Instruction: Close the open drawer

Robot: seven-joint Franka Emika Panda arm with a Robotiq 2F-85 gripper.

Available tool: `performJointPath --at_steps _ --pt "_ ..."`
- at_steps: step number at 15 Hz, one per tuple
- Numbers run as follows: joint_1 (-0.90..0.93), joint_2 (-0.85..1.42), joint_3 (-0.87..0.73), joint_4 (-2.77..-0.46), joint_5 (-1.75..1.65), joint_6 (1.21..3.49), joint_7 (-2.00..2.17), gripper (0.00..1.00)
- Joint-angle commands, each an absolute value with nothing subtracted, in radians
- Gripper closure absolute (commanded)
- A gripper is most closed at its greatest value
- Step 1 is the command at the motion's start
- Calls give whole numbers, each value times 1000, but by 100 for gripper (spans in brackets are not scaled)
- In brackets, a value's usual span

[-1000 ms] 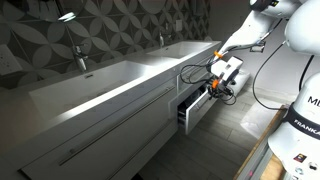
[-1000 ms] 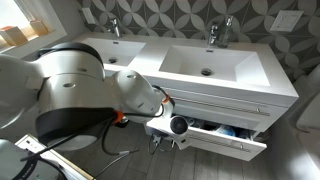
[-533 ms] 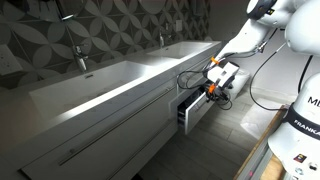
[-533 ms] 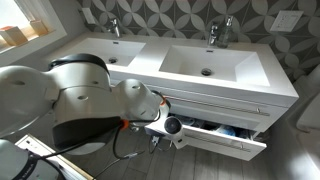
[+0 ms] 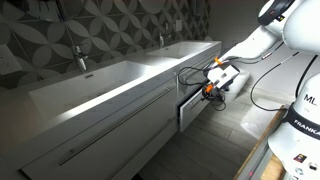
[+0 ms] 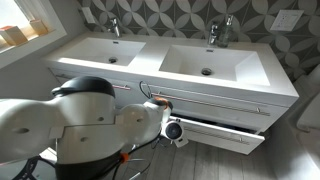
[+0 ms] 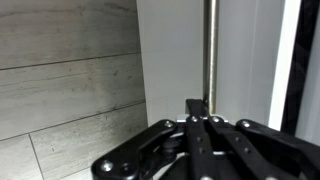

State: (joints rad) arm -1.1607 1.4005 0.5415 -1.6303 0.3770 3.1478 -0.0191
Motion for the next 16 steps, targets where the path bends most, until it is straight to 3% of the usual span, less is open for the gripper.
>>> performJointPath --at_steps 1,8,14,16 --pt "-1248 1502 667 -1561 295 3141 -62 100" --pt "-1302 1501 740 -1596 344 3119 -195 100" --pt "-1163 1320 492 -1709 288 3126 -36 100" --pt "-1190 1240 480 -1826 264 3111 -76 100"
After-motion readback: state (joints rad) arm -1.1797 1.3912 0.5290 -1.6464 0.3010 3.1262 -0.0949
